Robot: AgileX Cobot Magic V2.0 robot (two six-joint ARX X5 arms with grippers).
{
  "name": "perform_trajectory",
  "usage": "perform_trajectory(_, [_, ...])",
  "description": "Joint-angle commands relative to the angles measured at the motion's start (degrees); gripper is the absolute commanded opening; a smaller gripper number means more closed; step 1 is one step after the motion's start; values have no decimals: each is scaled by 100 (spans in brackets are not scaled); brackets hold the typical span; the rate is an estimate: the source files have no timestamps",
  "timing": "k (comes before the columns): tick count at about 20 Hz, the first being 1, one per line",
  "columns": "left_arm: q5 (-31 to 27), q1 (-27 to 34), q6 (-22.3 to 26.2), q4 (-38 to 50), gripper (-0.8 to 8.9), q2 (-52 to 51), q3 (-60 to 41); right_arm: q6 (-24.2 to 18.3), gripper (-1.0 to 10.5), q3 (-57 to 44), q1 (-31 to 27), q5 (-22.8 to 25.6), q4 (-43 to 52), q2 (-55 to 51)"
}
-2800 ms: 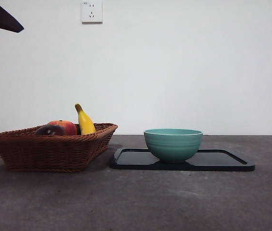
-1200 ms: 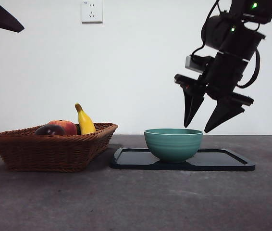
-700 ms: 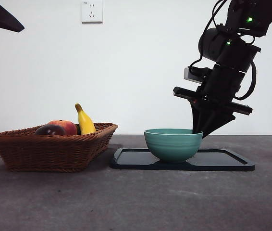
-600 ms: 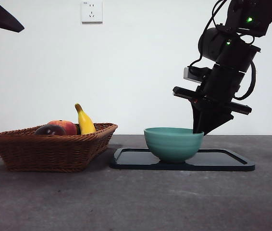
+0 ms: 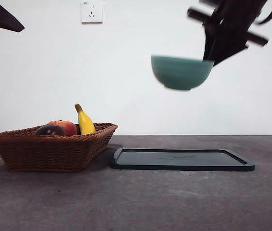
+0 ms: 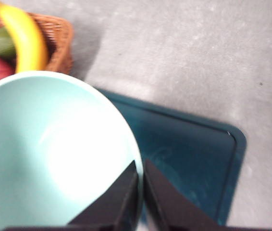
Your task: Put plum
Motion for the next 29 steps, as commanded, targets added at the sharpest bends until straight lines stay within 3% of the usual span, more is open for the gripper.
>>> perform_trajectory(1, [20,-22,59,24,402,37,81,-219,6,98,63,-162,-389,-413])
perform_trajectory(5, [17,-22,81,22,402,37,81,-413,6,0,267,-192,-1196,-1119])
perform_trajectory(12, [20,-22,98,15,402,35,81,-356,6,-1432,907,-190,-944,-1895])
perform_trajectory(21, [20,-22,98,13,402,37,81,402,6,-3237,1781,-74,787,-1626])
perform_trajectory(29, [17,-22,101,-37,402,35,81,391,6,-3351,1982,354,1113,-756])
